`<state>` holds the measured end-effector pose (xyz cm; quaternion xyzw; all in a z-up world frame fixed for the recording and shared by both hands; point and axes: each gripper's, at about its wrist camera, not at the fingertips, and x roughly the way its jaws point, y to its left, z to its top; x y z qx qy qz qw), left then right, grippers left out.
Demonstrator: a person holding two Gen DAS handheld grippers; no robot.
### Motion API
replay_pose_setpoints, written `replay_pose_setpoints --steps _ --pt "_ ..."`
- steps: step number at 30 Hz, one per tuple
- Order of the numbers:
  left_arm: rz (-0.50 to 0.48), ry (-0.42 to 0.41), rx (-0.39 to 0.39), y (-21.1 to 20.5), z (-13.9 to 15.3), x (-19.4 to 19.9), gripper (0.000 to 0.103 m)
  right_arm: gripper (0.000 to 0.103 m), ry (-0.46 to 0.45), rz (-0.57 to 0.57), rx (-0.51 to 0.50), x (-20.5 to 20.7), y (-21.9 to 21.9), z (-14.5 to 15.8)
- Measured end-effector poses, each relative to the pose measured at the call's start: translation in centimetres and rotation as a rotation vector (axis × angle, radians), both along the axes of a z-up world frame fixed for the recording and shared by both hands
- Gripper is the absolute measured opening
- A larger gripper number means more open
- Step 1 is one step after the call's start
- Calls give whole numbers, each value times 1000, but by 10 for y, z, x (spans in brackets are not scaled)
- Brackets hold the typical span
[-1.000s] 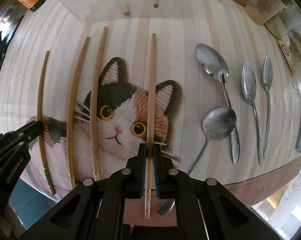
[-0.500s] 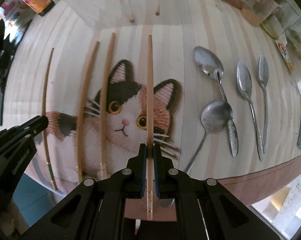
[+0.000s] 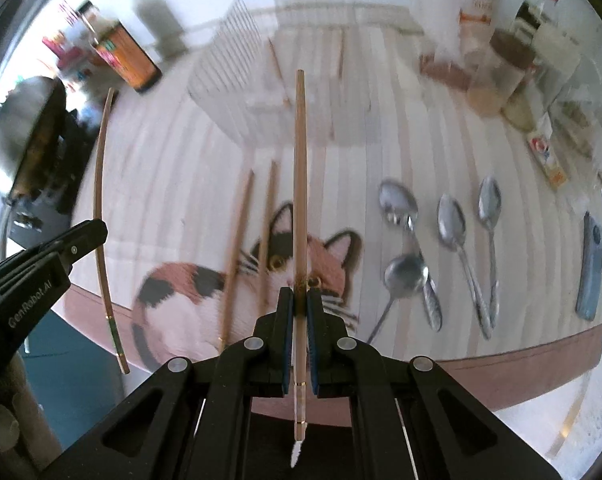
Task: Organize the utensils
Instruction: 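Lift and carry both held chopsticks over the clear basket, then lower the chopsticks into the basket and open both tools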
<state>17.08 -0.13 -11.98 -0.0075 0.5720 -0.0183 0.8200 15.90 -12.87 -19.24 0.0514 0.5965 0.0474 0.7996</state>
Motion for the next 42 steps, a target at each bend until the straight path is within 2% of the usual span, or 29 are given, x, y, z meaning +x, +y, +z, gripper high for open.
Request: replay_pose_setpoints --steps 4,9,14,18,24,29,37,42 --pt "-16 -43 -32 -9 28 17 4 7 -62 -2 33 10 -7 32" --pt "-41 -71 -51 -27 41 44 4 7 -143 -12 26 39 -18 63" --pt "-69 -69 -68 -42 43 79 4 7 -172 -33 22 79 -39 77" --pt "-72 -33 -100 -52 35 121 4 7 -161 -52 51 119 -55 83" --pt "-62 37 -142 -61 16 189 4 7 -107 -80 97 189 -68 66" --pt "-65 99 -128 -67 -12 228 4 7 -33 -112 143 241 -75 34" --pt "-54 199 -108 -65 -60 243 4 7 27 -114 135 268 -68 -4" --pt "-49 210 -100 -64 -71 243 5 7 61 -107 123 272 -64 -21"
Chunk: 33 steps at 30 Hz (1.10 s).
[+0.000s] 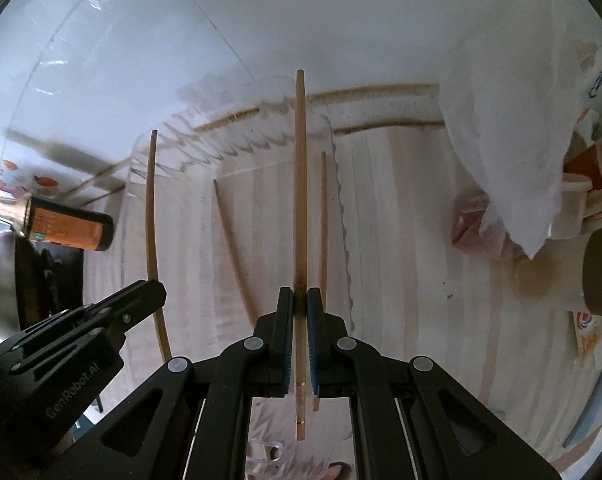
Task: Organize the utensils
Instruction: 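Lower the chopsticks into the basket and open both tools, then move both open tools back toward the remaining chopsticks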
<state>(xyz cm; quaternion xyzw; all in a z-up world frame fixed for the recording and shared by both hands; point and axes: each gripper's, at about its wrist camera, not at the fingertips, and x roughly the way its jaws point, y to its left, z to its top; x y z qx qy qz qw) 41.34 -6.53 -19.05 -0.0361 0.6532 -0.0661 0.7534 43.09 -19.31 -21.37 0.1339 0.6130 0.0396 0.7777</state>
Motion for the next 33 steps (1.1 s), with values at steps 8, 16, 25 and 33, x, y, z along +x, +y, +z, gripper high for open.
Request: replay_pose_setpoints --steps 8,16,25,33 --pt "31 -34 3 8 18 -7 7 8 59 43 -9 2 8 -16" --pt "51 -175 129 20 55 -36 34 42 20 59 -59 -14 8 7" --pt "78 -332 211 29 85 -91 98 92 -161 19 -268 -75 -4 55" --pt "75 -404 208 23 106 -136 103 103 -279 -27 -360 -137 -12 82"
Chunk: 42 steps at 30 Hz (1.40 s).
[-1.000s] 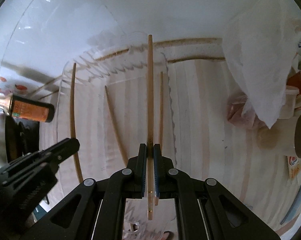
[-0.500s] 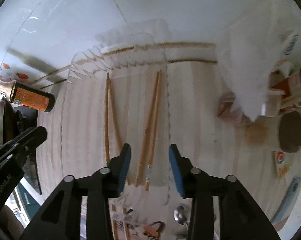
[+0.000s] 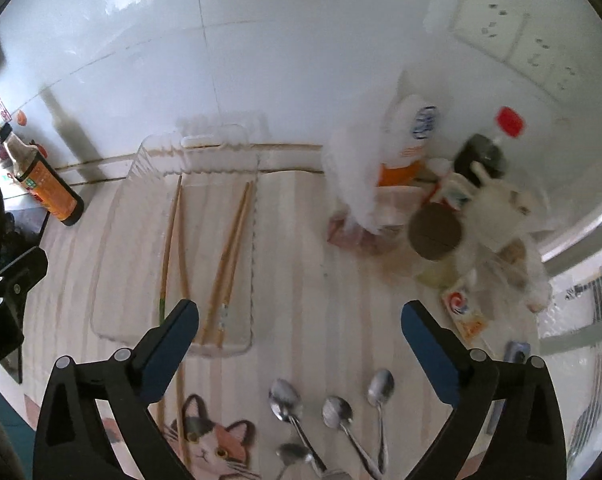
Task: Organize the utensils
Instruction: 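Move both open tools back toward the remaining chopsticks, then grasp a chopstick with the left tool while the right tool grasps another chopstick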
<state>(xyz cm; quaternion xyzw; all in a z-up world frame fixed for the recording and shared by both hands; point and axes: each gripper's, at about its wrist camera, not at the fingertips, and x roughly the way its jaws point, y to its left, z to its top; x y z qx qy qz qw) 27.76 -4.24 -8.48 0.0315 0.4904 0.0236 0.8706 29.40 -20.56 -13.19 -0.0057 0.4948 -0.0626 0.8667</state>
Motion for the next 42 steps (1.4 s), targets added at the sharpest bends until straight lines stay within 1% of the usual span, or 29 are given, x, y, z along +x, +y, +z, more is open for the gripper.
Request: replay_pose_setpoints --steps 3,7,13,18,21,23,24,27,29,30,31,32,33,34,35,37,38,39,40,41,42 --pt "-7 -29 2 -2 9 -14 103 103 -47 -8 -25 -21 -2 14" --pt "-10 -77 -15 -1 28 -35 103 103 -133 -24 -33 -51 -8 41" --pt "-24 -139 -19 -1 52 -59 103 103 -222 -26 -28 -82 -8 73" --pt "-2 -143 -25 7 55 -71 103 103 -238 -26 18 -96 -7 82" --pt "28 -139 -19 17 45 -77 103 103 -241 -22 64 -103 -7 76" --pt "51 -108 1 24 29 -80 103 103 -221 -4 96 -104 -5 64" --pt "62 -92 10 28 21 -81 103 103 -195 0 111 -104 -3 54" --pt "107 -49 61 42 -10 -87 103 103 -87 19 152 -100 4 17" --pt "133 6 110 52 -37 -91 103 99 -6 25 190 -99 10 -11" --pt "144 36 137 56 -51 -93 103 92 42 31 218 -98 15 -29" --pt "152 76 161 60 -66 -96 103 88 89 35 246 -97 21 -47" --pt "159 109 178 65 -80 -98 103 87 127 40 272 -96 25 -61" --pt "164 139 192 68 -93 -102 103 84 179 46 301 -95 32 -80" --pt "169 167 212 72 -106 -105 103 77 215 49 306 -94 38 -94" --pt "172 194 229 75 -118 -108 103 74 252 57 301 -93 47 -110" --pt "174 236 243 80 -135 -113 103 62 308 77 289 -92 65 -137" --pt "174 253 247 82 -142 -115 103 59 322 85 279 -93 71 -147" --pt "171 267 251 83 -147 -116 103 52 338 100 264 -93 81 -156" --pt "168 279 250 83 -152 -117 103 49 351 112 252 -93 89 -164" --pt "166 292 246 85 -155 -116 103 49 358 123 245 -93 95 -168" --pt "164 304 242 85 -159 -117 103 46 366 134 229 -93 103 -174"
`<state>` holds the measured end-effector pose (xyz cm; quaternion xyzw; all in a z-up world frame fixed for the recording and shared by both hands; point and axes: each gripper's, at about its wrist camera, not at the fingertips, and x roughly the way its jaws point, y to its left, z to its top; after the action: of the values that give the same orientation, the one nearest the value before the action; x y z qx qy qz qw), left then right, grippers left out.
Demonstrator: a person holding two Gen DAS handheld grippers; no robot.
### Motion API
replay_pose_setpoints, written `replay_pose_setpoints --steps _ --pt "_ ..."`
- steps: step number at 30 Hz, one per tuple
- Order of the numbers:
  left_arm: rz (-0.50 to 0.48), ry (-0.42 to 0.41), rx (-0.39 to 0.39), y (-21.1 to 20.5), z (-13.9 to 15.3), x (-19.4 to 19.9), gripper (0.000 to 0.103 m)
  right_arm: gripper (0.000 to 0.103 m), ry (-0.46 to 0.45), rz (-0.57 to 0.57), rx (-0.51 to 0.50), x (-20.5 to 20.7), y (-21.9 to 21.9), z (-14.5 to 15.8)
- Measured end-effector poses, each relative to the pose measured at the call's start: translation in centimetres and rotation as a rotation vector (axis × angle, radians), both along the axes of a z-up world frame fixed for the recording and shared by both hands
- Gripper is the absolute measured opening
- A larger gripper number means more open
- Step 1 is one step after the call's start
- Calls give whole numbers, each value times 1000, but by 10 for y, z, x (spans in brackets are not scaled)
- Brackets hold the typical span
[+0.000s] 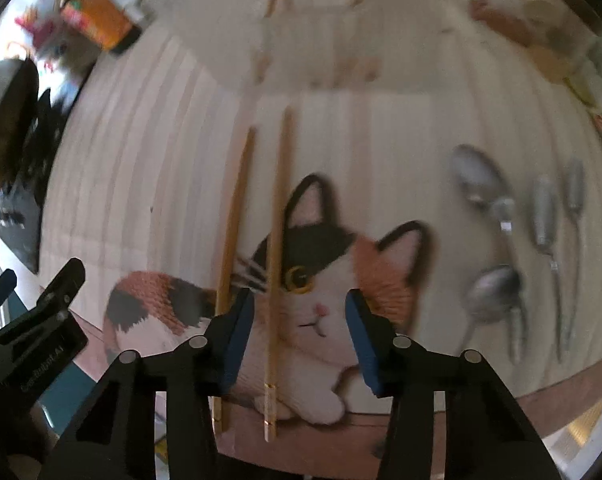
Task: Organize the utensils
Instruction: 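Grasp a chopstick with the left tool while the right tool grasps another chopstick, then lift and carry both held chopsticks toward the clear basket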
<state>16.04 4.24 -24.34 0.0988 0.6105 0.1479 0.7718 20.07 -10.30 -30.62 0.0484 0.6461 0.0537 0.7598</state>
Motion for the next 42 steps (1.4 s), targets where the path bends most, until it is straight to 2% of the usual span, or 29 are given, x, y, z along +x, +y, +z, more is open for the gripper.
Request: replay_pose_setpoints --steps 2,6,7,8,13,19,21,24,25,26,27,30,32,34,35,38,42 --pt "-5 13 -9 -1 -4 -1 103 41 -8 21 -34 0 10 -6" --pt "-30 30 -38 -7 -7 -2 103 20 -24 63 -94 -3 22 -5" --pt "-42 32 -46 -11 -6 -2 103 10 -25 68 -102 -3 24 -5" --pt "-52 33 -54 -14 -7 -2 103 7 -26 66 -116 -5 23 -5" --pt "-119 61 -139 -43 -9 2 103 7 -1 3 -150 -16 -5 -2" --pt "-227 151 -255 -89 -21 5 102 7 25 -86 -168 -25 -44 2" --pt "-256 168 -265 -102 -25 3 99 7 34 -113 -169 -28 -54 4" --pt "-282 200 -288 -115 -32 2 81 7 44 -129 -162 -30 -61 5" --pt "-287 211 -289 -118 -34 1 72 7 45 -129 -163 -31 -59 6" --pt "-289 217 -291 -121 -35 1 66 7 45 -130 -162 -31 -61 7" --pt "-285 209 -294 -121 -35 0 64 7 45 -130 -162 -32 -59 7" --pt "-276 206 -324 -118 -32 2 46 7 46 -134 -163 -31 -62 6" --pt "-272 204 -328 -111 -31 6 27 7 48 -133 -165 -31 -62 5" --pt "-261 204 -326 -104 -29 8 19 7 53 -136 -164 -29 -64 4" --pt "-254 205 -329 -98 -29 11 15 7 56 -134 -166 -15 -63 1" --pt "-234 207 -330 -85 -27 13 9 7 62 -129 -173 -10 -61 -1" --pt "-216 211 -333 -69 -26 13 6 7 65 -111 -164 -6 -51 0"
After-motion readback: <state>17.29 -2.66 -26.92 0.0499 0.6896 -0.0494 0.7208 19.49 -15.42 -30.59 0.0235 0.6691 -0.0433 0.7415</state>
